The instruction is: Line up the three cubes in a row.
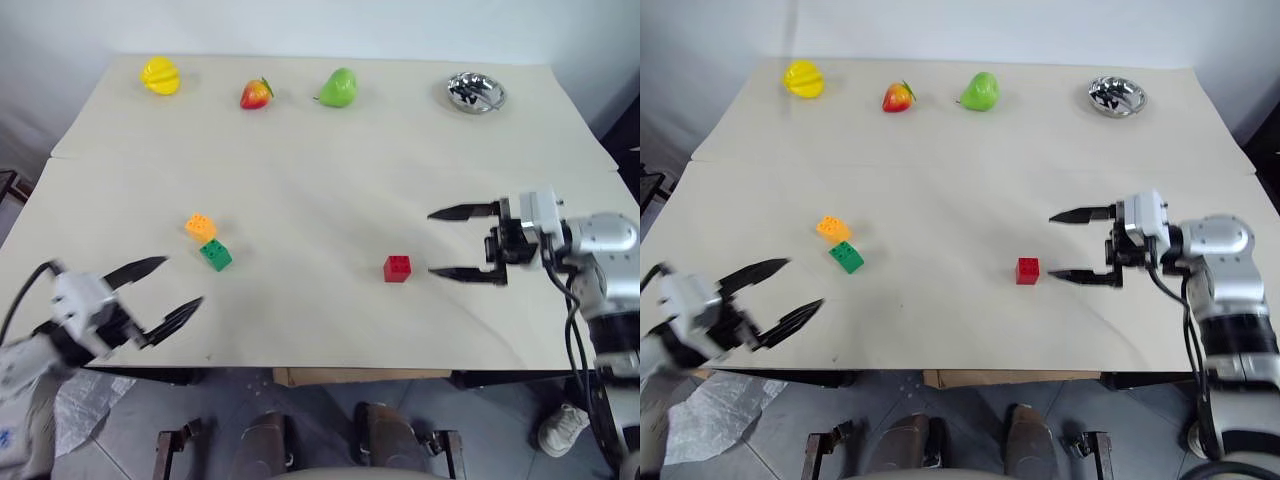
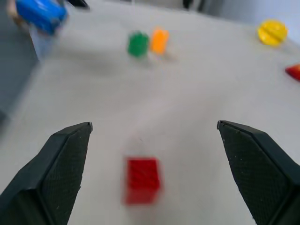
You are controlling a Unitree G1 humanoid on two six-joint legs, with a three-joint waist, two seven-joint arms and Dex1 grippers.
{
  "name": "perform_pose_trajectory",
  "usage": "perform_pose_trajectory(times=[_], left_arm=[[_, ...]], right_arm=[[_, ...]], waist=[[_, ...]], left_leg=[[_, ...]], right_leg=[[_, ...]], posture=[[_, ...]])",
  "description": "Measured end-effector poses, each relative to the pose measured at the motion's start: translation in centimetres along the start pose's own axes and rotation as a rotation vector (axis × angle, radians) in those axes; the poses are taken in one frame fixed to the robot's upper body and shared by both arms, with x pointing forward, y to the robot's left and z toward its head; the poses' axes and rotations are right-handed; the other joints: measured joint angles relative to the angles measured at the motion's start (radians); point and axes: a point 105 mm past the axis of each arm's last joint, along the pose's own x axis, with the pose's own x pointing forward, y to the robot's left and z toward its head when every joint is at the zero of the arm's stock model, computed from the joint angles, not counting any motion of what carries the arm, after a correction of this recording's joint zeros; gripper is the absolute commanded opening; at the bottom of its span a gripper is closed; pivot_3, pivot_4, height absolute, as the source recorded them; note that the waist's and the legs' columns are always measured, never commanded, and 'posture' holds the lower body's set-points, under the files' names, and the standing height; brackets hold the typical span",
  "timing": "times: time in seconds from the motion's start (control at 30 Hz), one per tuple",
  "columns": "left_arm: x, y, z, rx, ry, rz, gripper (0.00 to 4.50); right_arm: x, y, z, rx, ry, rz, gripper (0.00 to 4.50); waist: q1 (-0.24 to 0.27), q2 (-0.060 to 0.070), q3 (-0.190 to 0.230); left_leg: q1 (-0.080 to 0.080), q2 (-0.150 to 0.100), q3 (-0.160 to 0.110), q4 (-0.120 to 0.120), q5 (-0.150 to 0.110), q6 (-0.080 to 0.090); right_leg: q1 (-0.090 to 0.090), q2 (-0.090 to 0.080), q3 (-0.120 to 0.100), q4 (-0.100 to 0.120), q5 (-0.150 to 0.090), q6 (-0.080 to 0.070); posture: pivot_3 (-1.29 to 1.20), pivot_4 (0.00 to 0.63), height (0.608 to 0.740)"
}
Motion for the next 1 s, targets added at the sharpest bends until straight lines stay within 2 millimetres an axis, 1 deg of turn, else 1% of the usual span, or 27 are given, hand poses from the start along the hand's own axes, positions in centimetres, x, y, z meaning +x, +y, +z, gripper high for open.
perform_pose_trajectory(times=[0.1, 0.17, 0.2, 0.27, 0.3, 0.37, 0.43, 0.53, 0.67, 0.7, 0.73, 0.8, 0.9, 1.0], left_arm=[[-3.3, 2.0, -2.4, -0.074, 0.074, 0.165, 4.5], [-5.3, 2.8, -3.9, -0.106, 0.121, 0.233, 4.5], [-6.7, 3.1, -4.9, -0.135, 0.158, 0.265, 4.5], [-8.4, 3.3, -6.2, -0.175, 0.203, 0.301, 4.5], [-8.7, 3.4, -6.5, -0.182, 0.212, 0.303, 4.5], [-8.5, 3.7, -6.2, -0.172, 0.208, 0.29, 4.5], [-7.3, 3.8, -5.1, -0.147, 0.174, 0.249, 4.5], [-3.3, 2.4, -3.2, -0.105, 0.106, 0.109, 4.5], [2.0, 0.1, -1.6, -0.092, 0.044, -0.051, 4.5], [3.3, -0.2, -1.4, -0.095, 0.034, -0.073, 4.5], [4.4, -0.4, -1.3, -0.094, 0.033, -0.083, 4.5], [5.8, -0.3, -1.3, -0.082, 0.039, -0.083, 4.5], [8.9, 0.4, -1.4, -0.094, 0.026, -0.054, 4.5], [10.4, -0.2, -2.3, -0.117, 0.056, -0.087, 4.5]], right_arm=[[1.2, 2.0, -0.1, 0.089, -0.092, -0.021, 4.48], [1.5, 3.1, -0.4, 0.123, -0.103, -0.031, 4.48], [0.9, 3.6, -0.8, 0.126, -0.092, -0.063, 4.48], [-0.2, 3.8, -1.4, 0.119, -0.064, -0.118, 4.48], [-0.7, 3.9, -1.6, 0.112, -0.05, -0.139, 4.48], [-1.6, 3.8, -1.9, 0.097, -0.016, -0.167, 4.48], [-2.4, 3.9, -2.1, 0.08, 0.01, -0.189, 4.48], [-2.6, 4.1, -2.1, 0.09, 0.014, -0.195, 4.48], [-2.5, 4.7, -2.1, 0.104, 0.022, -0.194, 4.48], [-2.4, 5.0, -2.1, 0.109, 0.025, -0.194, 4.48], [-2.2, 5.1, -2.0, 0.11, 0.025, -0.19, 4.48], [-2.2, 5.4, -1.9, 0.127, 0.028, -0.196, 4.48], [-1.5, 5.9, -1.8, 0.17, 0.027, -0.189, 4.48], [-0.8, 6.0, -1.3, 0.162, 0.019, -0.183, 4.48]], waist=[[0.002, 0.0, 0.0], [0.008, 0.0, 0.0], [0.015, 0.0, 0.0], [0.022, -0.001, 0.0], [0.026, -0.002, -0.001], [0.032, -0.002, -0.001], [0.035, -0.002, -0.001], [0.032, -0.002, -0.001], [0.026, -0.002, -0.001], [0.026, -0.002, -0.001], [0.026, -0.002, -0.001], [0.023, -0.002, -0.001], [0.027, -0.002, -0.001], [0.026, -0.002, -0.001]], left_leg=[[0.0, 0.0, 0.0, 0.0, 0.0, 0.0], [0.0, -0.001, 0.0, 0.0, -0.001, 0.001], [0.0, -0.001, 0.001, 0.0, -0.002, 0.001], [0.0, -0.001, 0.002, 0.0, -0.004, 0.002], [0.0, -0.001, 0.002, 0.0, -0.004, 0.002], [0.0, -0.001, 0.002, 0.0, -0.004, 0.002], [0.001, -0.001, 0.002, 0.0, -0.005, 0.001], [0.001, -0.001, 0.002, 0.0, -0.005, 0.001], [0.001, -0.001, 0.003, 0.0, -0.004, 0.001], [0.001, -0.001, 0.003, 0.0, -0.004, 0.001], [0.001, -0.001, 0.003, 0.0, -0.004, 0.002], [0.002, -0.001, 0.005, 0.0, -0.004, 0.002], [0.002, -0.001, 0.006, 0.001, -0.003, 0.002], [0.002, -0.001, 0.006, 0.001, -0.003, 0.003]], right_leg=[[0.0, 0.0, 0.0, 0.001, 0.0, 0.0], [-0.001, -0.001, 0.001, 0.0, 0.0, 0.0], [-0.001, -0.002, 0.001, 0.0, 0.0, 0.0], [-0.002, -0.002, 0.002, -0.001, 0.0, 0.0], [-0.002, -0.002, 0.002, -0.002, 0.0, 0.0], [-0.002, -0.003, 0.002, -0.004, 0.0, -0.001], [-0.002, -0.003, 0.002, -0.004, 0.001, -0.001], [-0.001, -0.003, 0.003, -0.003, 0.001, -0.001], [-0.001, -0.001, 0.003, 0.001, 0.001, -0.001], [-0.001, 0.0, 0.003, 0.001, 0.001, -0.001], [-0.001, 0.0, 0.003, 0.001, 0.001, -0.001], [-0.001, 0.001, 0.004, 0.001, 0.001, -0.001], [-0.001, 0.001, 0.003, 0.002, 0.001, -0.001], [-0.001, 0.001, 0.004, 0.001, 0.001, -0.001]], posture=[[0.0, 0.15, 0.74], [0.0, 0.15, 0.74], [0.0, 0.15, 0.74], [0.0, 0.15, 0.74], [0.0, 0.15, 0.74], [0.0, 0.15, 0.74], [0.0, 0.15, 0.74], [0.0, 0.15, 0.74], [0.0, 0.15, 0.74], [0.0, 0.15, 0.74], [0.0, 0.15, 0.74], [0.0, 0.15, 0.74], [0.0, 0.15, 0.74], [0.0, 0.15, 0.74]])
